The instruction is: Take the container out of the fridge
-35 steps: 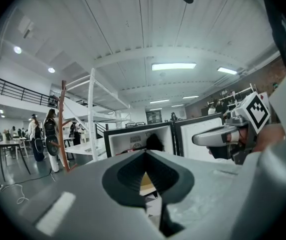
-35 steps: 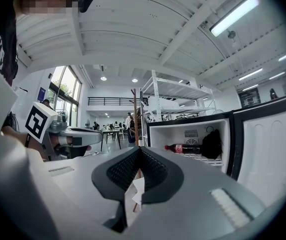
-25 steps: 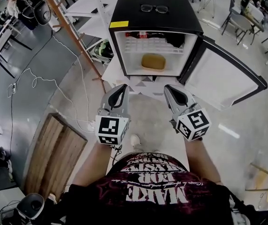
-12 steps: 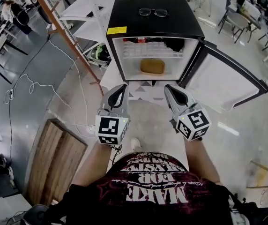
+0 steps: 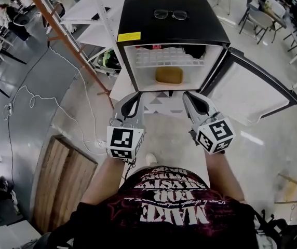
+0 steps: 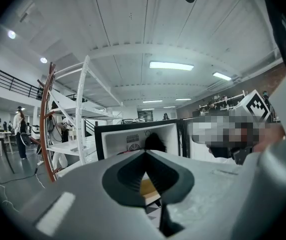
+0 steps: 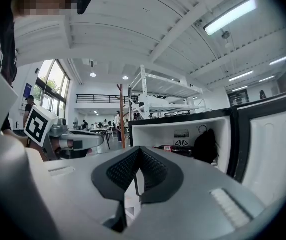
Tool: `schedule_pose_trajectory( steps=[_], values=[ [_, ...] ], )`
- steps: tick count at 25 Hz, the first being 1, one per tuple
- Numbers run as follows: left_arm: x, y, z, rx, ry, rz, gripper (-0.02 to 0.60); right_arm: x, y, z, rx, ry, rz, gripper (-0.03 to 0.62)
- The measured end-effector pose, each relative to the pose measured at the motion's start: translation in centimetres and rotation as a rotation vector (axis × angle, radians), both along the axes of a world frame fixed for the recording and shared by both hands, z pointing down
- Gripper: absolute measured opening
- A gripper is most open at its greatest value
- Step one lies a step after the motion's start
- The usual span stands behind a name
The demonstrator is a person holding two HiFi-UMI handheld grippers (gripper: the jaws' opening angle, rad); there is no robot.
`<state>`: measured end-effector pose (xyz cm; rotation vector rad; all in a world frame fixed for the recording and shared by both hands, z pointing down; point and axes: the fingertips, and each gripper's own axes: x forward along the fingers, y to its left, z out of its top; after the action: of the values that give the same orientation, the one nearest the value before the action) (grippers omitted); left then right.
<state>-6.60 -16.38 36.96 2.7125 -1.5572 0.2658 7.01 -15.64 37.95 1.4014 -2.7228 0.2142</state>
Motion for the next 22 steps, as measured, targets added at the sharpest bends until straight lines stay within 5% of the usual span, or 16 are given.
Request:
schedule_pose_trajectory(
  steps=[22],
  values=[
    [-3.4, -3.4, 1.0, -0.006, 0.032, 0.081, 0.000, -4.3, -3.0, 0.0, 0.016, 0.040, 0.058, 0.028]
  ],
)
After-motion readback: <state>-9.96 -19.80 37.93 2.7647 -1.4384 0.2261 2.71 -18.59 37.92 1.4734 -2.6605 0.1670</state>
